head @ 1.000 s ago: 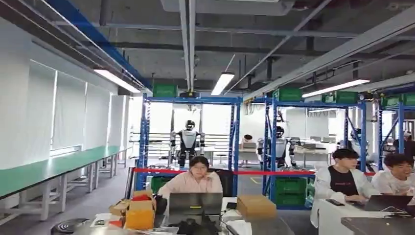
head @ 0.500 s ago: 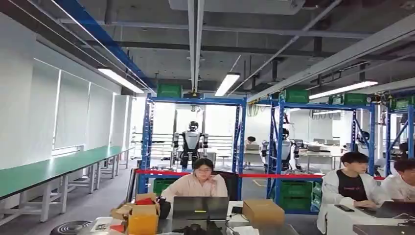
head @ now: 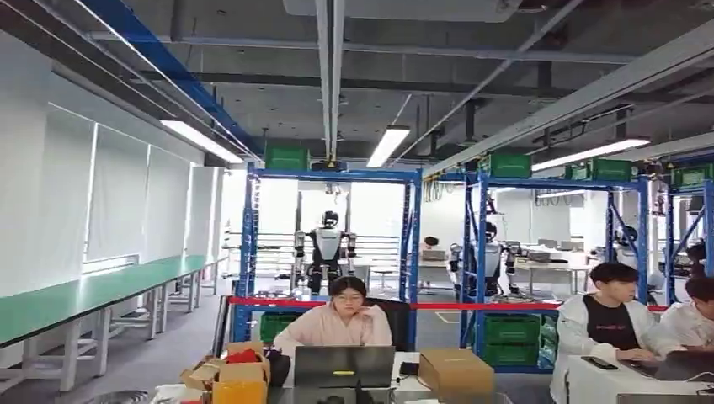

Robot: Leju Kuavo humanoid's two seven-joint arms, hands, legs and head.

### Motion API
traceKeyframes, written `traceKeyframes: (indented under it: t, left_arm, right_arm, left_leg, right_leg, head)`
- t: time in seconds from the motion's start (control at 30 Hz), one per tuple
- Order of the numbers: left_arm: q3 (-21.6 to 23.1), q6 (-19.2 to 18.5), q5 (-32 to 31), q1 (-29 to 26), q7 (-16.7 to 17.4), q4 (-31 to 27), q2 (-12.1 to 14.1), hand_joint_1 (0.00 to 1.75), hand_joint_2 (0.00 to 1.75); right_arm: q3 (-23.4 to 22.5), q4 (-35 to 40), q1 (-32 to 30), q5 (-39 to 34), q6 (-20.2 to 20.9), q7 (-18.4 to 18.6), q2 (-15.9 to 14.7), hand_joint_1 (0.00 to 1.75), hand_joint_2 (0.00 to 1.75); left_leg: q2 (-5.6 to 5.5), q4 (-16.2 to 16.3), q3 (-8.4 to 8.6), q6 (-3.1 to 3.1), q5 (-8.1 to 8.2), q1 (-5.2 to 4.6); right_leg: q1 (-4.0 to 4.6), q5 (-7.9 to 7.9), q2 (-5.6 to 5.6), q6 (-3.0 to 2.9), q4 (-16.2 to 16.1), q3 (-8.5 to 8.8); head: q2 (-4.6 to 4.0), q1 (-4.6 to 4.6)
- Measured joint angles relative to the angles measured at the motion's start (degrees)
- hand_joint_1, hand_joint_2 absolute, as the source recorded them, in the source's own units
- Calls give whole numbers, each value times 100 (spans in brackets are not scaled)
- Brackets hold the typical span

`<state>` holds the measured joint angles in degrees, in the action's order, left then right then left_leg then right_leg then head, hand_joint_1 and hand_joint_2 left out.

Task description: Take the parts from the cabinet and place them on the table.

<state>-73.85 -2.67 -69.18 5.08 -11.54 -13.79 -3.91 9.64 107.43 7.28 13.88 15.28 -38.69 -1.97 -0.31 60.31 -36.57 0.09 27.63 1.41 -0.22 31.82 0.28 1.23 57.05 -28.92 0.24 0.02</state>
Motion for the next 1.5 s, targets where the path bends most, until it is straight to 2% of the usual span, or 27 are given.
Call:
traceKeyframes:
  t: [0.1, 0.13, 0.17, 0.23, 0.27, 0.3, 0.33, 0.4, 0.43, 0.47, 0.5, 0.57, 0.63, 0.77, 0.8, 0.83, 0.9, 0.93, 0.97, 1.0, 1.1, 1.13, 1.27, 1.3, 1.33, 1.43, 1.5]
  left_arm:
    - [2, 11, -2, -12, -9, -2, 4, 0, 175]
    - [2, 7, -2, -1, -18, -2, 11, 0, 175]
    - [2, 7, -4, 4, -18, -2, 11, 0, 175]
    - [2, 5, -9, 12, -18, -2, 11, 0, 175]
    - [2, 4, -11, 10, -18, -2, 11, 0, 175]
    - [2, 4, -9, -1, -16, -2, 11, 0, 175]
    - [2, 4, -11, -4, -16, -2, 11, 0, 175]
    - [4, 7, -9, 5, -16, -2, 11, 0, 175]
    - [4, 7, -11, 0, -16, 2, 4, 0, 175]
    - [4, 9, -9, 11, -18, 2, -2, 0, 175]
    - [4, 9, -11, 19, -16, 2, -2, 0, 175]
    - [4, 4, -13, 1, -11, 2, -11, 0, 175]
    - [7, 7, -20, 32, -13, 2, -11, 0, 175]
    - [7, 11, -26, 46, -11, 2, -2, 0, 175]
    - [7, 11, -26, 27, -9, 2, 0, 0, 175]
    - [7, 17, -26, 18, -9, 2, 0, 0, 175]
    - [7, 18, -26, 22, -9, 2, 0, 0, 175]
    - [7, 18, -26, 10, -9, 2, 0, 0, 175]
    - [9, 18, -26, 21, -2, 4, -2, 0, 175]
    - [9, 18, -26, 32, 0, 4, -2, 0, 175]
    - [9, 18, -26, 4, 17, 4, -2, 0, 175]
    - [9, 29, -26, 10, 11, 2, 4, 0, 175]
    - [9, 15, -26, 34, 11, 2, 9, 0, 175]
    - [9, 15, -26, 26, 13, 2, 9, 0, 175]
    - [9, 15, -26, 17, 13, 2, 9, 0, 175]
    - [9, 18, -26, 22, 13, 2, 9, 0, 175]
    - [9, 20, -26, 30, 13, 4, 2, 0, 175]
  right_arm:
    - [-9, 6, -10, 4, 2, -4, 0, 175, 175]
    - [-18, 11, 11, 2, 0, -7, 0, 175, 175]
    - [-22, 9, 27, 2, 0, -7, 0, 175, 175]
    - [-22, 6, 5, 2, 0, -7, -2, 175, 175]
    - [-22, 4, -9, 2, 0, -7, -2, 175, 175]
    - [-22, 4, -18, 2, 0, -7, -2, 175, 175]
    - [-24, 4, -17, 2, 2, -7, -2, 175, 175]
    - [-26, 6, -15, 2, 2, -7, -2, 175, 175]
    - [-29, 6, -14, 2, 2, -7, -2, 175, 175]
    - [-29, 2, -21, 4, 2, -7, -4, 175, 175]
    - [-29, 6, -13, 2, 4, -11, -4, 175, 175]
    - [-37, 17, -16, 2, 4, -11, -4, 175, 175]
    - [-35, 37, -7, -2, 4, -13, -2, 175, 175]
    - [-35, 35, -9, -4, 9, -15, -2, 175, 175]
    - [-35, 33, -29, -7, 9, -13, -2, 175, 175]
    - [-35, 30, -41, -7, 11, -15, -2, 175, 175]
    - [-35, 30, -43, -9, 11, -15, -2, 175, 175]
    - [-37, 28, -47, -13, 15, -15, -2, 175, 175]
    - [-39, 17, -35, -20, 17, -20, -2, 175, 175]
    - [-46, 17, -38, -26, 17, -22, -2, 175, 175]
    - [-61, 30, -48, -24, 26, -28, -2, 175, 175]
    - [-72, 37, -48, -24, 26, -28, -2, 175, 175]
    - [-88, 46, -52, -26, 26, -39, -2, 175, 175]
    - [-90, 44, -59, -26, 26, -39, -2, 175, 175]
    - [-94, 44, -59, -26, 26, -39, -2, 175, 175]
    - [-114, 48, -57, -26, 26, -39, -2, 175, 175]
    - [-116, 44, -53, -26, 28, -42, -2, 175, 175]
  left_leg:
    - [-14, -9, 96, 102, 54, 10]
    - [-18, -25, 151, 141, 82, 13]
    - [-18, -31, 190, 157, 113, 12]
    - [-18, -31, 253, 175, 192, 5]
    - [-20, -31, 296, 180, 233, -4]
    - [-24, -31, 353, 181, 276, -14]
    - [-31, -34, 425, 179, 326, -29]
    - [-39, -47, 577, 166, 424, -56]
    - [-37, -70, 617, 157, 457, -37]
    - [-40, -115, 649, 137, 461, -43]
    - [-38, -147, 642, 96, 480, -33]
    - [-19, -158, 753, 18, 417, -38]
    - [-14, -42, 766, 10, 497, -42]
    - [-14, 1408, -183, -59, 1080, -35]
    - [-14, 1475, -301, -68, 1010, -32]
    - [-13, 1277, -294, -81, 789, -25]
    - [-10, 370, -33, -112, 66, -7]
    - [-8, 58, 56, -106, -155, 1]
    - [-4, 33, 20, -83, 16, -39]
    - [3, 28, 21, 20, 20, -51]
    - [-12, -6, 80, 114, 23, -27]
    - [-13, -45, 139, 140, 41, -16]
    - [-13, -80, 303, 193, 174, -8]
    - [-15, -80, 357, 189, 217, -9]
    - [-19, -81, 421, 187, 264, -10]
    - [-31, -95, 658, 139, 422, -19]
    - [-33, -153, 687, 94, 455, -6]
  right_leg:
    - [-31, 41, -7, 75, 47, 58]
    - [-32, 57, -12, 103, 334, -64]
    - [-35, 164, -14, 131, 753, -296]
    - [-35, 561, -14, 160, 1679, -905]
    - [-34, 650, -14, 149, 1925, -1121]
    - [-31, 561, -14, 132, 1897, -1195]
    - [-20, 312, -13, 95, 1609, -1152]
    - [42, -405, -12, -42, 622, -854]
    - [92, -568, -10, -119, 330, -754]
    - [105, -406, -9, -155, 330, -777]
    - [112, -447, -7, -225, 199, -723]
    - [125, -452, -2, -247, 108, -644]
    - [64, -474, -14, -245, -61, -412]
    - [66, -342, -14, -261, -74, -289]
    - [65, -303, -4, -256, -72, -239]
    - [60, -250, 3, -245, -71, -172]
    - [45, -117, 3, -194, -60, 4]
    - [45, -47, -6, -161, -55, 55]
    - [60, -23, 0, -126, -17, 74]
    - [67, 8, 7, -87, 7, 3]
    - [64, 64, 3, -8, 20, 57]
    - [56, 61, -3, 24, 200, 2]
    - [1, 626, -10, 141, 1788, -1015]
    - [-1, 611, -10, 144, 1917, -1176]
    - [0, 431, -9, 136, 1783, -1200]
    - [38, -607, -10, 14, 397, -803]
    - [100, -396, -11, -92, 257, -765]
  head:
    - [2, 0]
    - [0, -2]
    - [-2, -2]
    - [-2, -3]
    - [-2, -5]
    - [-2, -2]
    - [-2, -5]
    - [-4, -3]
    - [-4, 0]
    - [-4, -2]
    - [4, -7]
    - [0, -5]
    - [0, -5]
    - [-2, -5]
    - [0, -5]
    - [-2, -5]
    - [-2, -5]
    - [-2, -5]
    - [-4, -7]
    - [7, -13]
    - [4, -11]
    - [4, -13]
    - [-2, -13]
    - [-2, -16]
    - [-2, -16]
    - [-2, -16]
    - [-2, -18]
